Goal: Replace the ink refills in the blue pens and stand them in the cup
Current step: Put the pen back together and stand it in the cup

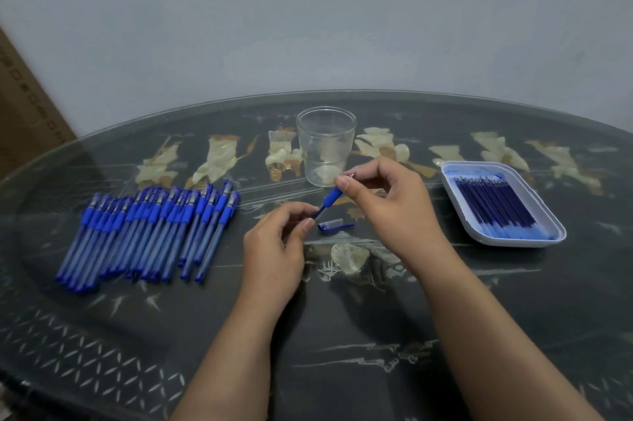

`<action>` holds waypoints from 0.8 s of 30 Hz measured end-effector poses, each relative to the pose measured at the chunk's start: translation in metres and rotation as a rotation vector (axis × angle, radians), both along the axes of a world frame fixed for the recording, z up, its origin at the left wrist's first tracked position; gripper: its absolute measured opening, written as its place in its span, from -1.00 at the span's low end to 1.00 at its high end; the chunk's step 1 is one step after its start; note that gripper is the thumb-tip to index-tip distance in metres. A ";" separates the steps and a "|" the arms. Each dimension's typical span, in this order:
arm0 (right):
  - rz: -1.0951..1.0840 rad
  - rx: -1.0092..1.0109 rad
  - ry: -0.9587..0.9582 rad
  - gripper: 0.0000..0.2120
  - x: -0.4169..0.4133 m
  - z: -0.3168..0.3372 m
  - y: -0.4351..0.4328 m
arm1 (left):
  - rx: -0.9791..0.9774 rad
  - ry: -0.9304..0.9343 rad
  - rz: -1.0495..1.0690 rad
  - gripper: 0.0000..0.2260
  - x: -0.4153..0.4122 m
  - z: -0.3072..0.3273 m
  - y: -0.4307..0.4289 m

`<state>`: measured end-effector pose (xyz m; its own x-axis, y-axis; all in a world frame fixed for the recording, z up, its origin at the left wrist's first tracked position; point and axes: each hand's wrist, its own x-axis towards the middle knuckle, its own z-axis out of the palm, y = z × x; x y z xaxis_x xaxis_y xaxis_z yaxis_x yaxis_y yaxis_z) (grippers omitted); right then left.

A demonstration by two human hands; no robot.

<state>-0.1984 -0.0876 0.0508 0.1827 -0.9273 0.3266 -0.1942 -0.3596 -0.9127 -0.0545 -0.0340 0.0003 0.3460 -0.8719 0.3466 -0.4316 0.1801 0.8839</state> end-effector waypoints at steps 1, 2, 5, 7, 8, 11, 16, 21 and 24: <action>-0.025 -0.005 -0.004 -0.90 0.001 -0.001 0.000 | -0.002 -0.003 0.001 -0.69 0.000 0.001 0.000; -0.042 -0.010 -0.002 -0.90 0.003 -0.001 0.000 | -0.006 0.004 0.007 -0.70 0.000 0.001 0.001; -0.011 0.027 -0.093 -0.90 0.006 -0.004 0.000 | -0.019 0.053 0.041 -0.68 0.001 0.000 0.000; -0.013 0.051 -0.025 -0.84 0.008 -0.012 -0.004 | -0.026 0.108 0.067 -0.68 0.001 0.000 0.001; -0.013 0.005 0.181 -0.79 0.008 -0.018 -0.007 | -0.029 0.137 0.080 -0.68 0.001 0.001 0.001; 0.072 -0.181 0.697 -0.61 0.007 -0.042 -0.010 | -0.019 0.188 0.087 -0.72 0.001 0.003 0.001; 0.013 -0.383 0.608 -0.71 0.004 -0.057 -0.012 | -0.010 0.208 0.058 -0.74 0.000 0.005 0.002; -0.112 0.080 -0.103 -0.59 -0.005 -0.022 -0.007 | -0.008 0.199 0.020 -0.70 -0.001 0.005 0.002; -0.029 0.199 -0.518 -0.70 -0.010 0.007 -0.001 | 0.005 0.149 -0.019 -0.63 -0.001 0.004 0.003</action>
<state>-0.2089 -0.0882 0.0577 0.0185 -0.9825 0.1853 0.2909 -0.1720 -0.9412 -0.0554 -0.0310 0.0044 0.3762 -0.8806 0.2882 -0.2924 0.1824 0.9388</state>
